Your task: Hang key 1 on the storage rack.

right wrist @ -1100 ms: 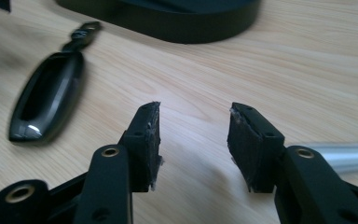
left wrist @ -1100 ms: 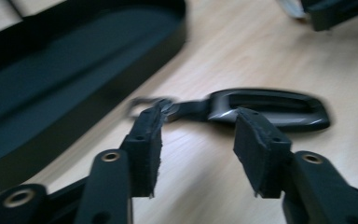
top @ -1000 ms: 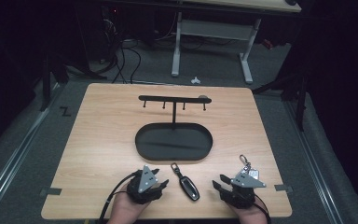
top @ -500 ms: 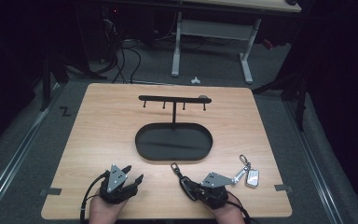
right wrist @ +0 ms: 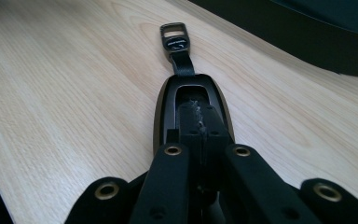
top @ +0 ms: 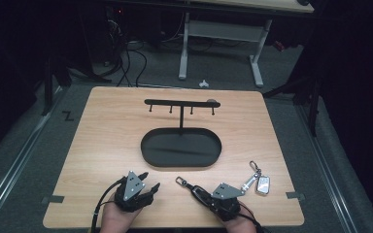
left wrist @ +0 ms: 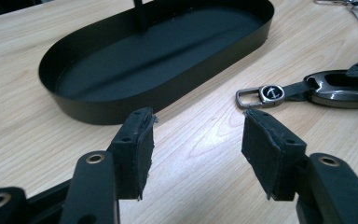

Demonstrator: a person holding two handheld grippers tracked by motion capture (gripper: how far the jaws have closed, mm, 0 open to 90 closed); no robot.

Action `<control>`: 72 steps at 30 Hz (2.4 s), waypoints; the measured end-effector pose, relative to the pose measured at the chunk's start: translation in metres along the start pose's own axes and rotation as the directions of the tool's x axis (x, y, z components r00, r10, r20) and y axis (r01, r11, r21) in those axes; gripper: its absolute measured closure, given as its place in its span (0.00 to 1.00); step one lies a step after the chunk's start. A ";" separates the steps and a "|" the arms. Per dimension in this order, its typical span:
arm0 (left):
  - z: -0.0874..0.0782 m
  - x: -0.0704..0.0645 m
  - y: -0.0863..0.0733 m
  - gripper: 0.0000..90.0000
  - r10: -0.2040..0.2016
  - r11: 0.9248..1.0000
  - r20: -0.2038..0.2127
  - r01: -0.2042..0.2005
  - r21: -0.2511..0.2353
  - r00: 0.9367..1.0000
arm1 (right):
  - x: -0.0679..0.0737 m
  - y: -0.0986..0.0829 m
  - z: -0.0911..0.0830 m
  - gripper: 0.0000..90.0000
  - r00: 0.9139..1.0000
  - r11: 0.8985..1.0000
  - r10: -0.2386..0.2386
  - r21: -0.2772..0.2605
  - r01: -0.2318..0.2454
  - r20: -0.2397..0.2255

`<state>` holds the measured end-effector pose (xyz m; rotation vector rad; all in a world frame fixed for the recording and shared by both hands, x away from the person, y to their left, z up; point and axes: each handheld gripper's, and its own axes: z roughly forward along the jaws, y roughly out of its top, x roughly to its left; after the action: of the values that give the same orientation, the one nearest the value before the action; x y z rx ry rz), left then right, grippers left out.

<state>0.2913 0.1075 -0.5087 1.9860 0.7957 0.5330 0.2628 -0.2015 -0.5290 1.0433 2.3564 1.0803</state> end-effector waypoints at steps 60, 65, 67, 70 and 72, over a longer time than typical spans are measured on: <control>0.009 0.011 0.018 0.37 -0.075 0.996 0.071 0.071 0.055 0.995 | -0.055 -0.021 -0.052 0.91 0.968 0.981 0.171 -0.118 -0.151 0.182; -0.003 0.011 0.024 0.36 -0.052 0.997 0.090 0.047 0.053 0.995 | -0.063 -0.021 -0.057 0.89 0.961 0.975 0.197 -0.139 -0.172 0.195; -0.008 0.014 0.020 0.33 -0.033 0.998 0.068 0.029 0.053 0.997 | -0.066 -0.021 -0.058 0.88 0.958 0.974 0.203 -0.146 -0.175 0.203; -0.013 0.025 0.011 0.34 -0.064 0.997 0.021 0.064 0.037 0.998 | -0.071 -0.021 -0.061 0.87 0.953 0.972 0.212 -0.149 -0.182 0.218; -0.013 0.029 0.003 0.34 -0.073 0.997 0.018 0.072 0.012 0.997 | -0.074 -0.021 -0.062 0.84 0.949 0.971 0.218 -0.145 -0.189 0.229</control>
<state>0.3041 0.1348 -0.4979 1.9620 0.8575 0.4676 0.2668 -0.2969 -0.5043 1.3151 1.9986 1.0818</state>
